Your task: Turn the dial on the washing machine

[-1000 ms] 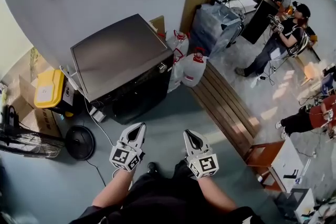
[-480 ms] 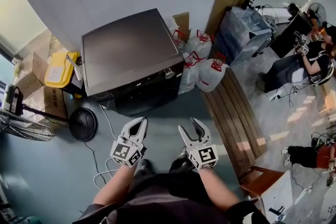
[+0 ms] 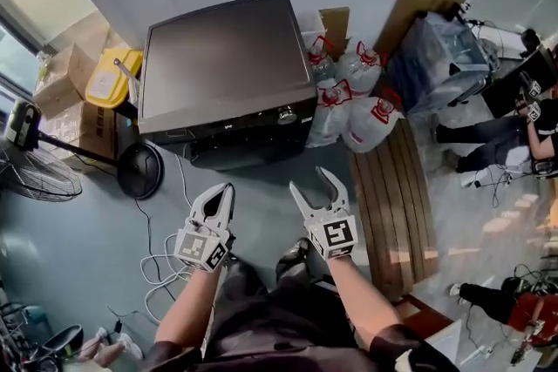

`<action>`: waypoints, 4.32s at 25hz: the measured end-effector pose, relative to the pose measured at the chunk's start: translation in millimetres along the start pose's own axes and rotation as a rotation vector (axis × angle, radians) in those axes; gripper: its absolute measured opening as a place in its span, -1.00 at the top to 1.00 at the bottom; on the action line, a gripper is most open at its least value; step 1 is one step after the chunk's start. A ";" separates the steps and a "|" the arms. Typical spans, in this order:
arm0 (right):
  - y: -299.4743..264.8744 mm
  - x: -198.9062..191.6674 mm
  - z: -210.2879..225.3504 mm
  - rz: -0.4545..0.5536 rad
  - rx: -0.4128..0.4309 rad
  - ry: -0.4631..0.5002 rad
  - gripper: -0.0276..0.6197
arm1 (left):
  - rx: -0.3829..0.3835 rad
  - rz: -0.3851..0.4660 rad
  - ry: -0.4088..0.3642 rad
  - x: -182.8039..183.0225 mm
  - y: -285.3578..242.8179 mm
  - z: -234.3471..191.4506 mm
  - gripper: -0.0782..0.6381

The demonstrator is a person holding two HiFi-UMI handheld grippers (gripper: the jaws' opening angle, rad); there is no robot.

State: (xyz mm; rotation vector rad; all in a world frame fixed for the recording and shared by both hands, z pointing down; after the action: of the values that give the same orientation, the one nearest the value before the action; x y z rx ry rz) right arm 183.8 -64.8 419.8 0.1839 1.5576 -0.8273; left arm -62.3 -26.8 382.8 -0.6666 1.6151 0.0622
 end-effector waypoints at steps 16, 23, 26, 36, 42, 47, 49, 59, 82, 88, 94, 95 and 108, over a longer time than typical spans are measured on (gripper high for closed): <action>-130.3 -31.1 43.3 0.002 -0.039 -0.039 0.04 | 0.006 0.033 -0.004 -50.2 -89.3 -54.6 0.74; -182.4 -52.3 58.7 0.014 -0.087 -0.091 0.04 | -0.034 0.049 -0.023 -66.5 -112.7 -73.9 0.74; -198.2 -62.2 68.0 0.006 -0.105 -0.104 0.04 | -0.051 0.051 -0.034 -74.7 -122.2 -78.0 0.74; -218.9 -65.7 75.2 0.016 -0.101 -0.114 0.00 | -0.083 0.031 -0.006 -101.0 -134.2 -94.1 0.74; -226.8 -64.1 75.0 0.020 -0.126 -0.124 0.00 | -0.084 0.021 -0.015 -105.9 -136.2 -99.6 0.74; -230.9 -67.0 76.9 -0.004 -0.149 -0.109 0.00 | -0.081 0.027 -0.014 -104.0 -136.1 -99.2 0.74; -232.7 -68.4 78.7 -0.013 -0.162 -0.108 0.00 | -0.081 0.031 -0.013 -103.3 -136.4 -98.6 0.74; -232.7 -67.2 81.2 -0.009 -0.161 -0.145 0.01 | -0.079 0.024 -0.001 -106.0 -138.2 -96.3 0.74; -231.2 -71.4 86.7 0.081 0.003 -0.676 0.01 | -0.094 0.048 -0.011 -92.3 -148.5 -94.7 0.74; -230.7 -71.9 88.3 0.113 0.047 -0.836 0.01 | -0.099 0.054 -0.008 -88.5 -150.9 -91.2 0.74; -235.7 -61.9 86.2 0.228 0.185 -0.938 0.01 | -0.099 0.058 -0.008 -87.5 -149.8 -91.4 0.74; -237.4 -58.5 85.7 0.254 0.219 -0.940 0.01 | -0.099 0.058 -0.008 -87.4 -149.9 -91.1 0.74; -222.2 -97.4 93.5 0.105 0.044 -1.275 0.01 | -0.104 0.039 -0.014 -86.6 -149.8 -87.5 0.74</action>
State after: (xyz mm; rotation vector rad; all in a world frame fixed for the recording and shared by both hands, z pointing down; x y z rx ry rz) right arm 151.3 -247.7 601.7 -0.2140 0.3250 -0.6573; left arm -72.7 -154.2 528.7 -0.7133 1.6194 0.1802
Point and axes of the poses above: the fingertips, and each gripper's own axes: y backward along the fingers, z to its right, x out of its top, the point moved 7 cm from there along y, backward along the fingers, and after that the axes turned 11 degrees about -z, right-handed, at the moved point
